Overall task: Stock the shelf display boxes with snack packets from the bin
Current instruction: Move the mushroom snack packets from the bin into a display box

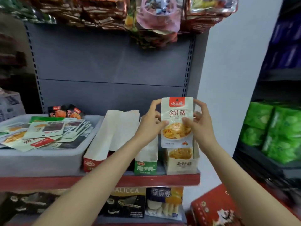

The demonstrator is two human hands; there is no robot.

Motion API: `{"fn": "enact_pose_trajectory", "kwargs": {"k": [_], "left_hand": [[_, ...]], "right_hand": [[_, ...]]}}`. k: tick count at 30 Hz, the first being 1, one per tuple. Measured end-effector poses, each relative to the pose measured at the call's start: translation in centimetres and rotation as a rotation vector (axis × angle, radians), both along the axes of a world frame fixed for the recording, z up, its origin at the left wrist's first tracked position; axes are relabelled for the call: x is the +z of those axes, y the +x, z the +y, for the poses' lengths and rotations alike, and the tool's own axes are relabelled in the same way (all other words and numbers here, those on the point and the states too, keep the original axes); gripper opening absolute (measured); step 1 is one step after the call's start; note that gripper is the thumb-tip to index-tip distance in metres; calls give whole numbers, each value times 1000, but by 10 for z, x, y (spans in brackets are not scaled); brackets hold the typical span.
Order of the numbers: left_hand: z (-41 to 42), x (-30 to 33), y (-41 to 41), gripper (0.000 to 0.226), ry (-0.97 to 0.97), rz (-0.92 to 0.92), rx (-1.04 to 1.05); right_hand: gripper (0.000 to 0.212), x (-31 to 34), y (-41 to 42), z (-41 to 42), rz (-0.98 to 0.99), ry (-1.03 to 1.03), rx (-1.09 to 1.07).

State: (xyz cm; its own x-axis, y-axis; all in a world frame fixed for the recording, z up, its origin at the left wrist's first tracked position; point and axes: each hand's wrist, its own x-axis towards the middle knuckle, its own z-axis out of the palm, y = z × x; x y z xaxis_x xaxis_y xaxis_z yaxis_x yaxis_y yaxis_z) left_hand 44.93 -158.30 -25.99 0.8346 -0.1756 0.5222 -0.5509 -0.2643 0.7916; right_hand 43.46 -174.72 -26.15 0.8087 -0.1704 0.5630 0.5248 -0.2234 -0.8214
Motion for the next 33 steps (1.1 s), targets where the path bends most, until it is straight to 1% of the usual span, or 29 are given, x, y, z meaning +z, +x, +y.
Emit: {"fn": "enact_pose_trajectory", "kwargs": {"k": [3, 6, 11, 15, 17, 18, 20, 22, 25, 28, 30, 33], "left_hand": [[-25, 2, 7, 78, 69, -52, 1], [-38, -1, 11, 87, 186, -87, 31], [-34, -14, 16, 81, 379, -133, 224], [-31, -19, 22, 78, 471, -186, 281], [-33, -20, 22, 72, 535, -213, 330], [-33, -21, 23, 66, 601, -239, 371], [-34, -22, 21, 48, 775, -290, 433], [-37, -23, 18, 36, 854, -323, 440], [-38, -25, 9, 37, 814, -355, 455], [-27, -26, 3, 36, 710, -354, 473], [-12, -26, -1, 32, 646, -336, 461], [24, -27, -10, 29, 567, -346, 456]], "right_hand": [[63, -2, 4, -21, 9, 30, -44], [68, -6, 10, -32, 35, -56, -69], [58, -17, 16, -37, 70, -220, -92], [73, -22, 19, -36, 52, -325, -105], [74, -25, 20, -36, 31, -429, -160], [71, -26, 20, -36, 36, -479, -196], [56, -28, 20, -38, 73, -569, -242], [45, -28, 19, -39, 120, -663, -254], [43, -30, 15, -35, 146, -726, -264], [38, -33, 10, -23, 66, -768, -297], [33, -34, 10, -10, 11, -765, -267], [33, -31, 11, 20, -17, -713, -176]]}}
